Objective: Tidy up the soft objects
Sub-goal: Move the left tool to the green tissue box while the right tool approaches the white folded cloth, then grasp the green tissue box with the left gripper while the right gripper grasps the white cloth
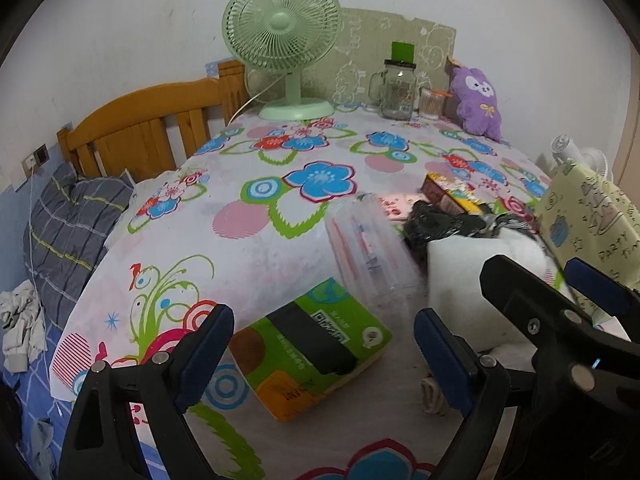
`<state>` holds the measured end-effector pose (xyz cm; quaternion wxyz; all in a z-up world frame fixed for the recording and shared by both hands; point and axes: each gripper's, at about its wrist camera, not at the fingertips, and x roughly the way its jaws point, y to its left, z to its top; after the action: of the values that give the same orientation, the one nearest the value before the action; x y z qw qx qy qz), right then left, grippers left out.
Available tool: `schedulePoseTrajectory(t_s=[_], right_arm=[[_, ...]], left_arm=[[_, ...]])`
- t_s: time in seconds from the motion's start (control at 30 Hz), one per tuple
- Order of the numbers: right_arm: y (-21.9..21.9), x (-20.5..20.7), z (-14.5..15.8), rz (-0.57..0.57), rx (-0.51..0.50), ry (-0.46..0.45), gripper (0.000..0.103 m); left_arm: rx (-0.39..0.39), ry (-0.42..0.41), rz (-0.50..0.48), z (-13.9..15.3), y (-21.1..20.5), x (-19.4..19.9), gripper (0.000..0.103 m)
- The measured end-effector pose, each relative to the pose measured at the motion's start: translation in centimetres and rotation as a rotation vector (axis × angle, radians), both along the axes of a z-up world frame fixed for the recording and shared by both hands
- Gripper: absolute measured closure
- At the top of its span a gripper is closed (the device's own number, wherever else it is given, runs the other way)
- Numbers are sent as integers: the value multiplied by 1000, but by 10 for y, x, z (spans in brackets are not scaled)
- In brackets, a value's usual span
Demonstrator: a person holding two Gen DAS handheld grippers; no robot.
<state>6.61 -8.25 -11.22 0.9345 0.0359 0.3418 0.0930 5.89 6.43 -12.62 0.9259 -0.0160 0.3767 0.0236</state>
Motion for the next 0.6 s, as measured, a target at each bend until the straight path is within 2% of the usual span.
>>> schedulePoseTrajectory(t_s=[0.3, 0.6], right_arm=[[11, 15, -15, 7, -27, 56, 9], [17, 27, -28, 4, -47, 93, 12]], left_arm=[[31, 22, 20, -13, 4, 11, 11], [19, 34, 20, -19, 4, 18, 15]])
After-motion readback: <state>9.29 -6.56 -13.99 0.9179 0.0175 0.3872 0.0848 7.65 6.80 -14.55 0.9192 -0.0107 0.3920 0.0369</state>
